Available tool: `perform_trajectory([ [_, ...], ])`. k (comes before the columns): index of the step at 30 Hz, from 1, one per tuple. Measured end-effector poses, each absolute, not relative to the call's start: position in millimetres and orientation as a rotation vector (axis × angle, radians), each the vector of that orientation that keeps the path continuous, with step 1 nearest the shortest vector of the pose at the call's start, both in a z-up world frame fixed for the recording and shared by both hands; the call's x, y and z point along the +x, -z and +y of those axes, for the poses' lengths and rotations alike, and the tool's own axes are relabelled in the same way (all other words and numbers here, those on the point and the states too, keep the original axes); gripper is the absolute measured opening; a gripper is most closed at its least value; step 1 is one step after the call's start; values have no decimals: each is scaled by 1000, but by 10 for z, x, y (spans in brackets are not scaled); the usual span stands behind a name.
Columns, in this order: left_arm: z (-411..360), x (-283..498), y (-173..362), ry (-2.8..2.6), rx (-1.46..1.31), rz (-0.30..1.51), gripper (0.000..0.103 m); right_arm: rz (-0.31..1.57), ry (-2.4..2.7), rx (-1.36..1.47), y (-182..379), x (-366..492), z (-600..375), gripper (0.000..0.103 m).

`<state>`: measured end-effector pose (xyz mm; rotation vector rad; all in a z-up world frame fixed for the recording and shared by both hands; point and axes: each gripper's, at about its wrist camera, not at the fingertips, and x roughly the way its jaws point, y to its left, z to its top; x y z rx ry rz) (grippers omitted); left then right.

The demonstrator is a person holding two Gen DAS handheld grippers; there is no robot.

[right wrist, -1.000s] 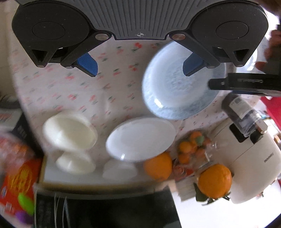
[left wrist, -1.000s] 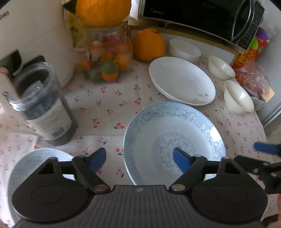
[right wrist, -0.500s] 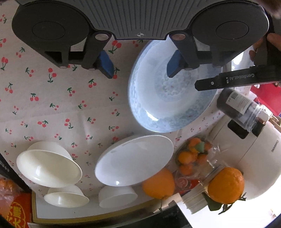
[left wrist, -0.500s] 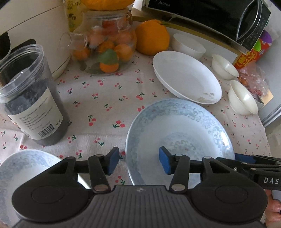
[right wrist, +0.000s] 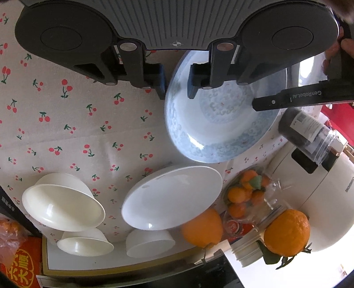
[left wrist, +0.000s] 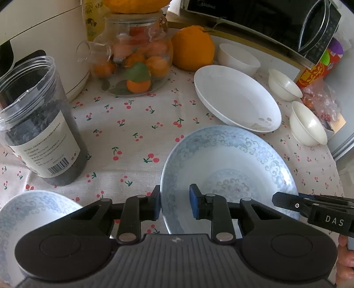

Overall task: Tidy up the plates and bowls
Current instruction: 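Lift the blue-patterned plate with both tools toward the other blue-patterned plate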

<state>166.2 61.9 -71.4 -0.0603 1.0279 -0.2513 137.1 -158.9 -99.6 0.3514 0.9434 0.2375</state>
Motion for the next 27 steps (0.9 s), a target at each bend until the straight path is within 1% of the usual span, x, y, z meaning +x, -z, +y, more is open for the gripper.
perform_trajectory([
  [2, 641, 1664, 714, 246, -74, 1027, 19, 942, -236, 346, 998, 1371, -1593, 15],
  [4, 647, 1641, 703, 239, -73, 1022, 17, 938, -232, 352, 988, 1361, -1611, 14],
  [11, 588, 1514, 671, 262, -43, 1017, 15, 923, -220, 336, 932, 1297, -1687, 14],
  [27, 314, 1330, 653, 359, -40, 1057, 15, 979, -154, 359, 796, 1159, -2047, 14],
])
